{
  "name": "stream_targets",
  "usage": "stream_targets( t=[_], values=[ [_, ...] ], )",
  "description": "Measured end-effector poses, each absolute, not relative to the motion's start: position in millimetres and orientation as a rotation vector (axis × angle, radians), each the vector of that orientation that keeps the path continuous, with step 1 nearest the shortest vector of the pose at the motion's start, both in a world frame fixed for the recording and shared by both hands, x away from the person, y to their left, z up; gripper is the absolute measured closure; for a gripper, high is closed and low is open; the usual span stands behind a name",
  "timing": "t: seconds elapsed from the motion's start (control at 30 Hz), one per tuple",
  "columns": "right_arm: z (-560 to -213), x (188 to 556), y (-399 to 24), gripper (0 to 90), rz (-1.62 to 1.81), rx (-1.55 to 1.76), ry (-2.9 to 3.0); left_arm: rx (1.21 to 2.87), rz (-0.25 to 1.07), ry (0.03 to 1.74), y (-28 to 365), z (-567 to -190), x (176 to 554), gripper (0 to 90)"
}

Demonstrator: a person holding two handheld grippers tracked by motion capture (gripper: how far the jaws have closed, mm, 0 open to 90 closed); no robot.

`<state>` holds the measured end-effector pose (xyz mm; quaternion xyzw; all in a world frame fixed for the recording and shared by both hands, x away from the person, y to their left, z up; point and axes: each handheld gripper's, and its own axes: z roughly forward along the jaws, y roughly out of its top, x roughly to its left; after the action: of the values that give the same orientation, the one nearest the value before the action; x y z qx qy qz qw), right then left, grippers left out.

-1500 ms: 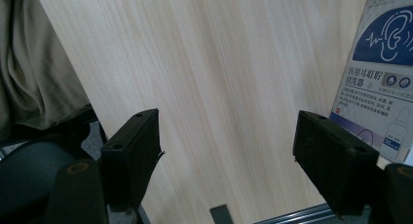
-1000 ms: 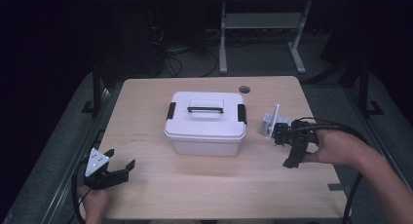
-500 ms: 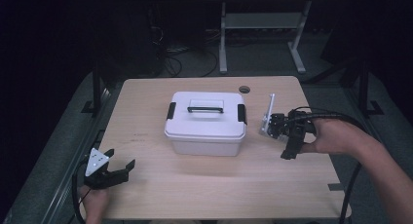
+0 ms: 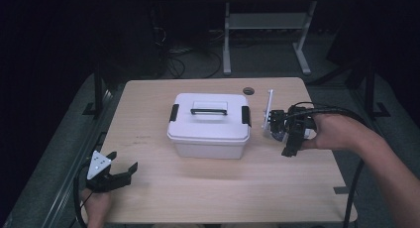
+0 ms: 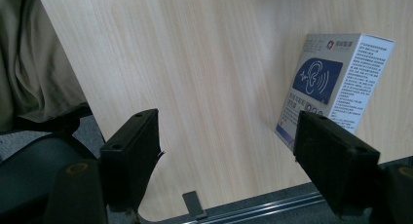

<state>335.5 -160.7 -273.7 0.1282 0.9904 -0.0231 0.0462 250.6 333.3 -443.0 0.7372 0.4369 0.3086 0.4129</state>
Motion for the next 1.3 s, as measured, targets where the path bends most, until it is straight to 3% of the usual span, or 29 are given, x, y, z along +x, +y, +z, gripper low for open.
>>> stream_targets(
  t=[1.3],
  values=[
    [-249, 357, -128, 24.5, -0.071, 0.325, 3.003, 1.845, 0.777, 1.094, 333, -442, 250, 13.7]
  ],
)
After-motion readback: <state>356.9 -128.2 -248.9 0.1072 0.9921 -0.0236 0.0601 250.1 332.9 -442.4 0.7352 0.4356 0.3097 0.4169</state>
